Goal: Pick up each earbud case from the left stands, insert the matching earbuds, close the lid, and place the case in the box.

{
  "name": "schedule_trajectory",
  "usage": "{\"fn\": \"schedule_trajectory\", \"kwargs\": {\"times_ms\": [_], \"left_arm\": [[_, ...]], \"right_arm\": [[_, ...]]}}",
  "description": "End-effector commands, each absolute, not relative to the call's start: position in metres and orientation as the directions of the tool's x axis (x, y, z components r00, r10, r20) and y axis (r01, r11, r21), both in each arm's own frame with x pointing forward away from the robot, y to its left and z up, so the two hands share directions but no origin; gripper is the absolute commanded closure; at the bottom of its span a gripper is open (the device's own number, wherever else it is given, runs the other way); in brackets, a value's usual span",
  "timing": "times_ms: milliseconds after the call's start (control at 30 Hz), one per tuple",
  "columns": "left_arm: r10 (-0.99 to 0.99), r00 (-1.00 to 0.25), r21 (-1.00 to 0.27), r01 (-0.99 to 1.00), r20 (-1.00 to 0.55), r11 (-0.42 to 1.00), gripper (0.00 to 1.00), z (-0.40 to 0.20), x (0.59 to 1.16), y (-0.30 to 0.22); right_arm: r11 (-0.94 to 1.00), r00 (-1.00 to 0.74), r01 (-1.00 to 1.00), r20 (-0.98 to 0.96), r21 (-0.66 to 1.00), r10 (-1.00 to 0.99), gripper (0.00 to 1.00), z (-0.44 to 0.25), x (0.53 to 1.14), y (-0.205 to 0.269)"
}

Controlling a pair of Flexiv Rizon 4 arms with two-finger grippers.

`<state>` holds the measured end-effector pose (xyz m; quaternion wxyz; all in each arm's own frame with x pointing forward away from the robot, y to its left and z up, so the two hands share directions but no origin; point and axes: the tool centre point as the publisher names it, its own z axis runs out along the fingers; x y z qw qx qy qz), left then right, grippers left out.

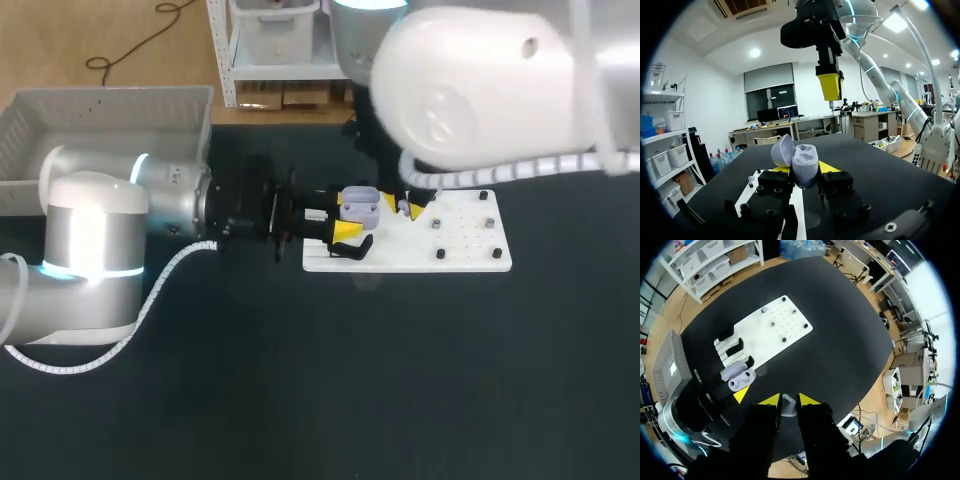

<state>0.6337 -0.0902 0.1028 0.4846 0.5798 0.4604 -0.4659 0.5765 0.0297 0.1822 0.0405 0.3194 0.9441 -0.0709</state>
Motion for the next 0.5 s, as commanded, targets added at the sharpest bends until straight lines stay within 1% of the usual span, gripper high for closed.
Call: {"fn": "schedule_trajectory", "kwargs": {"times_ms": [33,500], "left_arm": [[0.080,0.143,0.135,0.985,-0.986,-0.105,1.00,0.102,0.634,-0.091],[0.080,0.143,0.135,0.985,-0.986,-0.105,1.00,0.102,0.634,-0.091]], "right_arm": [[0.772,-0.794,0.607,-0.158,-0.189,0.586,1.00,0.181,0.584,0.051],[0.799,-0.850,0.527,-0.194,-0.288,0.491,1.00,0.166,0.602,0.070]]}}
